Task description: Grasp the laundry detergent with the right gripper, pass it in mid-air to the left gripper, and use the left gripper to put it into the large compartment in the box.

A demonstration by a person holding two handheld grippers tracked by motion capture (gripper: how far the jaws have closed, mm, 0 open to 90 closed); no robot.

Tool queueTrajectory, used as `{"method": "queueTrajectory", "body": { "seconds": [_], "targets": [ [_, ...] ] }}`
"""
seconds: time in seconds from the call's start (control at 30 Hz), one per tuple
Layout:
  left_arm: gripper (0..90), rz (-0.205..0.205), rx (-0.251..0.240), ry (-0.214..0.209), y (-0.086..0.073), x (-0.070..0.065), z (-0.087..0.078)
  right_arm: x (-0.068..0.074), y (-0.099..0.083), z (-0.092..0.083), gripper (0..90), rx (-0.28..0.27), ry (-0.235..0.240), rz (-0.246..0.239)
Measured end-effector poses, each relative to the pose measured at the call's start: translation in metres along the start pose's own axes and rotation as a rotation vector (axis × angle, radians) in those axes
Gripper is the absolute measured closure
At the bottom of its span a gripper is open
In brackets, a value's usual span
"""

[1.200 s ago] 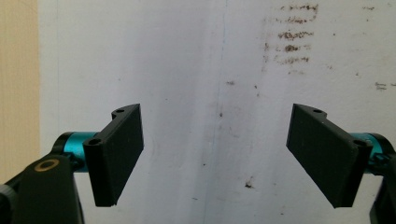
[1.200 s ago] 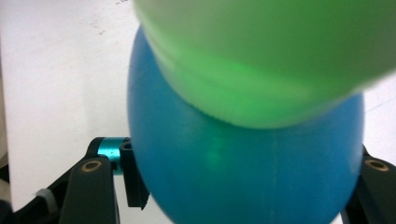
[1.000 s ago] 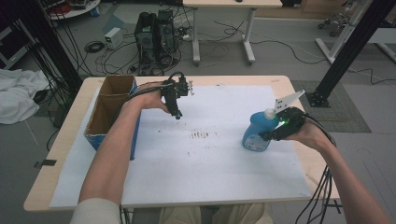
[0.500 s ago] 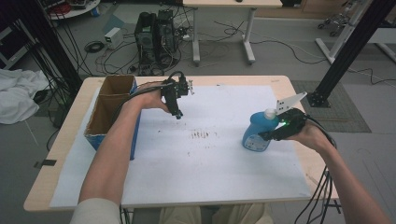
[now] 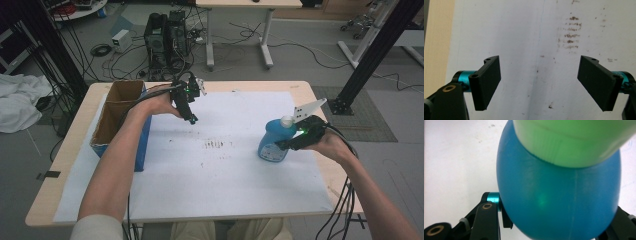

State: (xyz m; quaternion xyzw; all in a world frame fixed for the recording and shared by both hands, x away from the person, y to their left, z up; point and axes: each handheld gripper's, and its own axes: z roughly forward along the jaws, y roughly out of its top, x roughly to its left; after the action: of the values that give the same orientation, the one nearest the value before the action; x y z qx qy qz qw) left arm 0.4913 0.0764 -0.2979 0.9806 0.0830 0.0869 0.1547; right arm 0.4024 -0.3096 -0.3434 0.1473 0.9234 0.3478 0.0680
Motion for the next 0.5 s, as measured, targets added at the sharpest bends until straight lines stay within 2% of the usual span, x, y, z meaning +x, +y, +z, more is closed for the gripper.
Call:
{"method": "queueTrajectory", "body": {
  "seconds": [0.03,0.07,0.1,0.13,0.17,0.2,0.23,0.27,0.3,0.33,0.37,0.4,0.43,0.47,0.5],
  "targets": [
    [19.0,-0.006,-0.019,-0.001,0.001,-0.001,-0.004,0.003,0.009,-0.002,45.7,-0.018,0.010,-0.007],
    [19.0,-0.005,-0.022,0.001,0.001,-0.001,-0.005,0.003,0.010,-0.002,45.7,-0.023,0.011,-0.010],
    [19.0,0.045,0.119,0.018,0.001,0.000,0.021,0.002,0.007,-0.001,45.7,-0.013,0.006,-0.006],
    [19.0,0.045,0.119,0.018,0.001,0.000,0.021,0.002,0.007,-0.001,45.7,-0.013,0.006,-0.006],
    [19.0,0.004,0.010,0.001,0.000,0.000,0.002,-0.004,-0.002,-0.001,45.6,0.012,0.021,0.021],
    [19.0,0.001,-0.072,-0.004,0.007,-0.010,-0.021,0.009,0.036,-0.005,45.6,-0.036,0.024,-0.053],
    [19.0,0.027,0.099,0.001,0.000,0.001,0.018,-0.003,-0.004,-0.001,45.5,-0.010,0.013,0.006],
    [19.0,0.008,-0.096,-0.004,0.011,-0.014,-0.030,-0.003,-0.004,-0.001,45.5,-0.010,0.013,0.006],
    [19.0,0.015,-0.097,-0.002,0.011,-0.015,-0.031,0.011,0.047,-0.004,45.5,-0.034,0.035,-0.070],
    [19.0,0.006,0.019,0.000,0.000,0.001,0.004,0.012,0.048,-0.003,45.4,-0.035,0.036,-0.073],
    [19.0,0.020,-0.110,-0.003,0.015,-0.019,-0.038,0.000,0.001,0.000,45.4,0.000,0.001,0.000],
    [19.0,0.008,-0.092,-0.002,0.010,-0.014,-0.029,0.011,0.046,-0.004,45.4,-0.034,0.034,-0.068],
    [19.0,-0.001,-0.044,0.001,0.003,-0.004,-0.012,0.011,0.046,-0.004,45.4,-0.034,0.034,-0.068],
    [19.0,0.055,-0.122,0.001,0.024,-0.031,-0.052,0.005,0.019,-0.004,45.4,-0.035,0.017,-0.022],
    [19.0,0.055,-0.122,0.001,0.024,-0.031,-0.052,0.019,0.071,0.004,45.4,-0.045,0.053,-0.118]
  ]
}}
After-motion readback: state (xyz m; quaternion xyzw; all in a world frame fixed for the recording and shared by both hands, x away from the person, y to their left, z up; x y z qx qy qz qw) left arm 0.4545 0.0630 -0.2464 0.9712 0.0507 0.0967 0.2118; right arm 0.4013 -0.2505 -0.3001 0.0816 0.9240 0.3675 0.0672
